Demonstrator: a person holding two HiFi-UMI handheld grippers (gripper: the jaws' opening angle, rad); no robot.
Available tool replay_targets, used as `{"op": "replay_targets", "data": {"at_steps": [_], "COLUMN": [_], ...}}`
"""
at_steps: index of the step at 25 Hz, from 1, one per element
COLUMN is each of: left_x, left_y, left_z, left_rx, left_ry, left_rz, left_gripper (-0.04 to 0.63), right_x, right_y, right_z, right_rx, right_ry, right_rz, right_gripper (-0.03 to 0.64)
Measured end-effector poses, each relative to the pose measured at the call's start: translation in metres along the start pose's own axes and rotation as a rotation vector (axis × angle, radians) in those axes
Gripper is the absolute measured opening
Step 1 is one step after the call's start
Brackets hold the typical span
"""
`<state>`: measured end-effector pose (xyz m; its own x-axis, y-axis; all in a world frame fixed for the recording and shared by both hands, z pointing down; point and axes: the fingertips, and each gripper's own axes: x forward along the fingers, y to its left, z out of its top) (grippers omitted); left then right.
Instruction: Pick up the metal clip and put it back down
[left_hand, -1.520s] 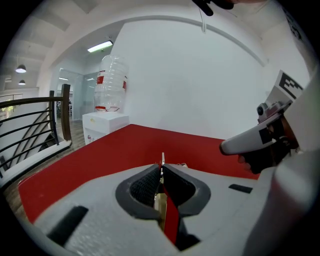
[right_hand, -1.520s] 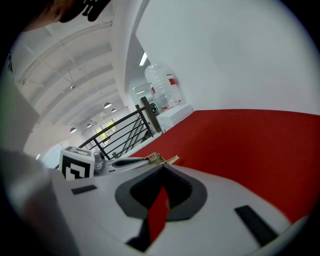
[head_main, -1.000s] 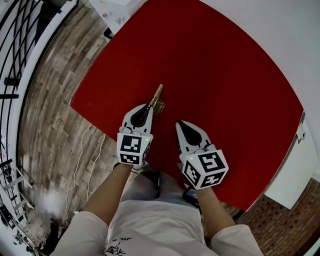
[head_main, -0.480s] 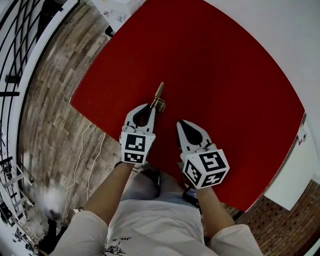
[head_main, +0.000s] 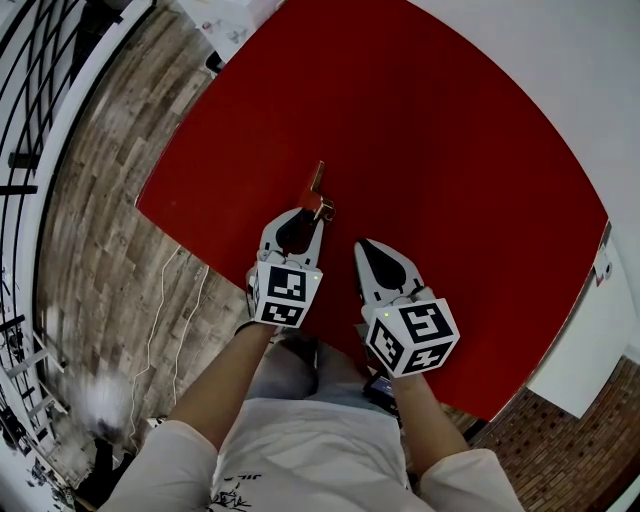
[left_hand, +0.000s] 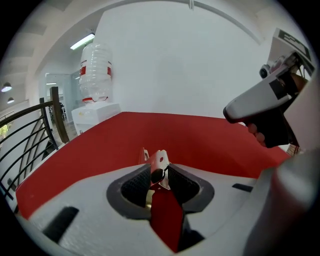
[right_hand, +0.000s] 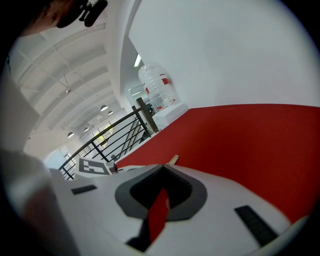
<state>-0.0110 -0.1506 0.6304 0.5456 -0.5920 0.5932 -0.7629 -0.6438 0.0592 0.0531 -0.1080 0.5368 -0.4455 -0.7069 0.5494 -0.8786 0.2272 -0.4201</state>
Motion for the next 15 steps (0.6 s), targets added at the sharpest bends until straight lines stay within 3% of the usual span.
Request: {"op": "replay_targets", "data": {"at_steps": [6, 15], "left_x": [0.006, 0.011], "left_y": [-0.007, -0.014], "left_z": [-0.008, -0.015], "left_rx": [0.018, 0.070], "left_ry": [0.032, 0.066], "left_rz": [-0.008, -0.017], "left_gripper": [0.111, 0.193], "right_x": [-0.007, -0.015], "right_y": [-0.008, -0.014], "right_z": [-0.002, -0.003], "right_rx": [0.004, 0.012], "right_ry": [-0.005, -0.009], "right_rz": [-0.015, -0.027], "right_gripper": [0.003, 0.005]}}
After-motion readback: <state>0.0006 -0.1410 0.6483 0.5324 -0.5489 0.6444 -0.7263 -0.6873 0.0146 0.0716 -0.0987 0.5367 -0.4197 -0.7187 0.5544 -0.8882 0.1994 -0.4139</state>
